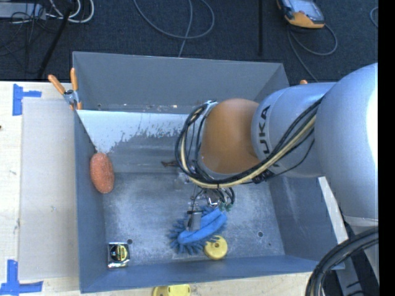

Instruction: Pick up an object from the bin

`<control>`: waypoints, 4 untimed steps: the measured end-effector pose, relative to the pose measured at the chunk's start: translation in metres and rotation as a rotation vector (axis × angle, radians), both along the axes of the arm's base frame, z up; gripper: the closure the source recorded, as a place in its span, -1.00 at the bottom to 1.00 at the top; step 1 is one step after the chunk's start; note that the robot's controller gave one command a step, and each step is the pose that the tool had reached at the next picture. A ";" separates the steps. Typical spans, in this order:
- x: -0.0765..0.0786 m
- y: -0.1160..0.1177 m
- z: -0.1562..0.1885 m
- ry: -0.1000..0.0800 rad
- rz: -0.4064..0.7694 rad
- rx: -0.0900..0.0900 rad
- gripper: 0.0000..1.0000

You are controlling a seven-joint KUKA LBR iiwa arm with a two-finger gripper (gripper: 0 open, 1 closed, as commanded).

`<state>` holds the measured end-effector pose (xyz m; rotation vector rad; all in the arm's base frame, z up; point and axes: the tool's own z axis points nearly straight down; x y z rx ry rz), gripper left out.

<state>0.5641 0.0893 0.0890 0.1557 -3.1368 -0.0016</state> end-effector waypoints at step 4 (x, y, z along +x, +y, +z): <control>-0.063 -0.034 -0.017 -0.011 0.395 0.001 -1.00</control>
Offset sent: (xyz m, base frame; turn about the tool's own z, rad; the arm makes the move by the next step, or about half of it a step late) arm -0.0489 -0.0224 -0.0190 -0.1814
